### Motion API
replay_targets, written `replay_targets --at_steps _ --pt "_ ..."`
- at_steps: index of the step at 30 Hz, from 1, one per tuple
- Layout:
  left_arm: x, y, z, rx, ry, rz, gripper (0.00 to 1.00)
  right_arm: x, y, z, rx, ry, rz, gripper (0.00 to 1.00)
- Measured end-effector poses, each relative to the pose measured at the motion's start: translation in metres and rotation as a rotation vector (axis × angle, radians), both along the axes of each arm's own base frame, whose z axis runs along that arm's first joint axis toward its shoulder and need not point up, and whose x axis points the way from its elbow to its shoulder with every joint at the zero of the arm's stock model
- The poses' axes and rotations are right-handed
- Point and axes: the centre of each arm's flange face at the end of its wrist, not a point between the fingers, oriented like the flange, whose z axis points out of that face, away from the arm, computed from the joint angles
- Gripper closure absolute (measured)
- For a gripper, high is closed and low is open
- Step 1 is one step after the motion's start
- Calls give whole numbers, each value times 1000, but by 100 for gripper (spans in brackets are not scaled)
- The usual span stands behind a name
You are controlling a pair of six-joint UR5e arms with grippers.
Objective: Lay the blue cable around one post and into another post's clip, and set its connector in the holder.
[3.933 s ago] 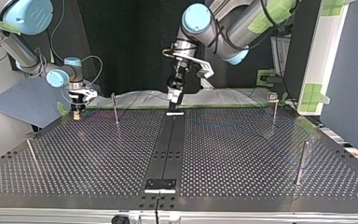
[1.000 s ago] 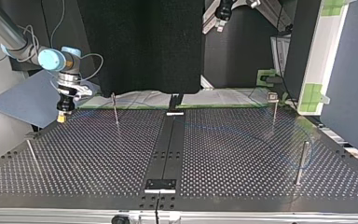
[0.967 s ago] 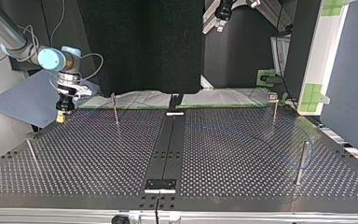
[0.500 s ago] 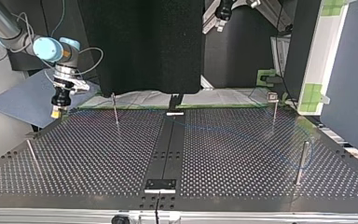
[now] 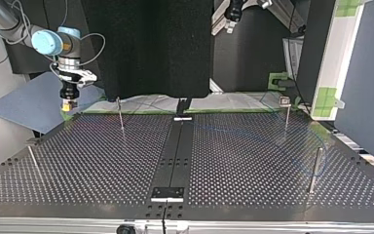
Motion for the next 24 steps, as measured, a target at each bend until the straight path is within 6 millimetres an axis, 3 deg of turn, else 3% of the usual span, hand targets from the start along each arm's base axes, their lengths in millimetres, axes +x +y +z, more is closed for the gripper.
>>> replay_targets --at_steps 17,24 --pt "0 0 0 2 3 -1 0 -25 3 66 10 -11 -37 100" --pt "1 -1 0 1 2 -3 0 -32 2 107 -19 6 -37 100"
